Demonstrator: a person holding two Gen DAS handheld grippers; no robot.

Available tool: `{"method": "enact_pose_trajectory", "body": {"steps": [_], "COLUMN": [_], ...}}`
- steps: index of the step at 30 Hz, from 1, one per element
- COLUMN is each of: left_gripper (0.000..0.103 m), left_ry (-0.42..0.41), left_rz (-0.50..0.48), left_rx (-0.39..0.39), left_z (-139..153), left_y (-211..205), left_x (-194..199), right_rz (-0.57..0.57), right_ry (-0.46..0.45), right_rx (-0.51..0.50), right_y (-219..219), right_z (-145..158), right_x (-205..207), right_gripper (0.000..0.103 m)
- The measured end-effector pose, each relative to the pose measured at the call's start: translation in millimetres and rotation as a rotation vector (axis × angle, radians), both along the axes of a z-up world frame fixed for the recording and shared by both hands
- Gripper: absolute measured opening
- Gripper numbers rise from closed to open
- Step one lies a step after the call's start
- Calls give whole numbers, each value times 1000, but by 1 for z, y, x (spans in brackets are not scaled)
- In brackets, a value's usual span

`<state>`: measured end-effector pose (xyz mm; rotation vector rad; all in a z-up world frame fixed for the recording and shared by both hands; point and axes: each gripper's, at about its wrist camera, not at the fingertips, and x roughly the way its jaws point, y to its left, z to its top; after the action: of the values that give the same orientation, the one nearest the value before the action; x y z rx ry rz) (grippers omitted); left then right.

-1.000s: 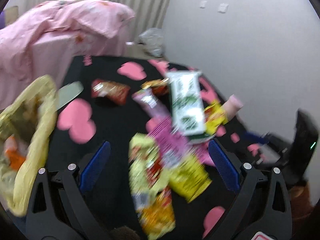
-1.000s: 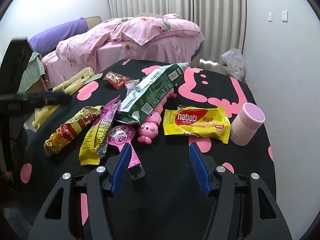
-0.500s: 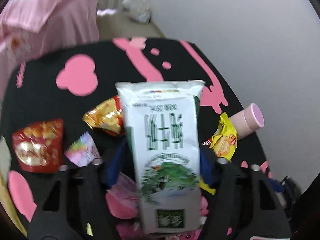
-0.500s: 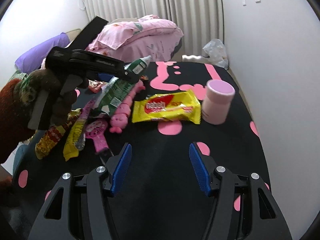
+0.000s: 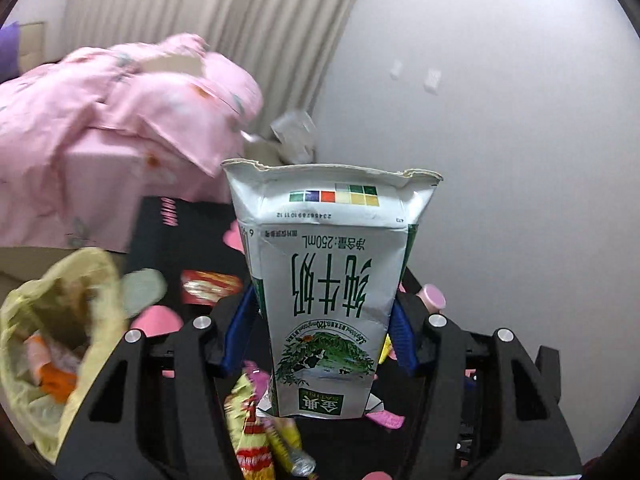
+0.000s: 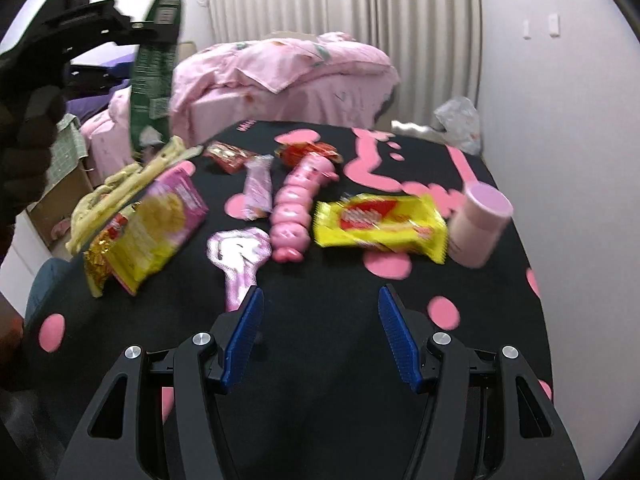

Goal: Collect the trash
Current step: 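Lift the milk carton with the left tool while the right tool grasps the pink-yellow snack bag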

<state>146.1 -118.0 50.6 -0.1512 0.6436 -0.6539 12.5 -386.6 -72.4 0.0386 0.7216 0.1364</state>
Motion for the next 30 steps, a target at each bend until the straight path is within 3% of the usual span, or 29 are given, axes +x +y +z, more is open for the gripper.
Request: {"method": "enact_pose_trajectory", "body": {"steps": [3,8,13,19,25,30], "left_gripper": [55,55,55,55,55,55], "left_ry": [-48,-15,108,210,267,283], "left_rz": [79,151,168,160,134,108], "left_rx": [7,44,39,-1,-2,-7], "left_z": [5,-14,-52,-86,-100,-108], "left_y": [33,78,114,123,111,104], "left_x": [-12,-30,-39,-41,-37,-38], "right_rz": [45,150,210,238,238,142], "right_ry": [-6,8,27,51,129,179], "right_rx": [12,22,64,115,-66,-85], "right_y": [17,56,90,121,135,95], "right_z": [7,17,20,19,-5,-16], "right_x": [3,6,24,66,69,53], "right_gripper": [57,57,57,57,55,56]}}
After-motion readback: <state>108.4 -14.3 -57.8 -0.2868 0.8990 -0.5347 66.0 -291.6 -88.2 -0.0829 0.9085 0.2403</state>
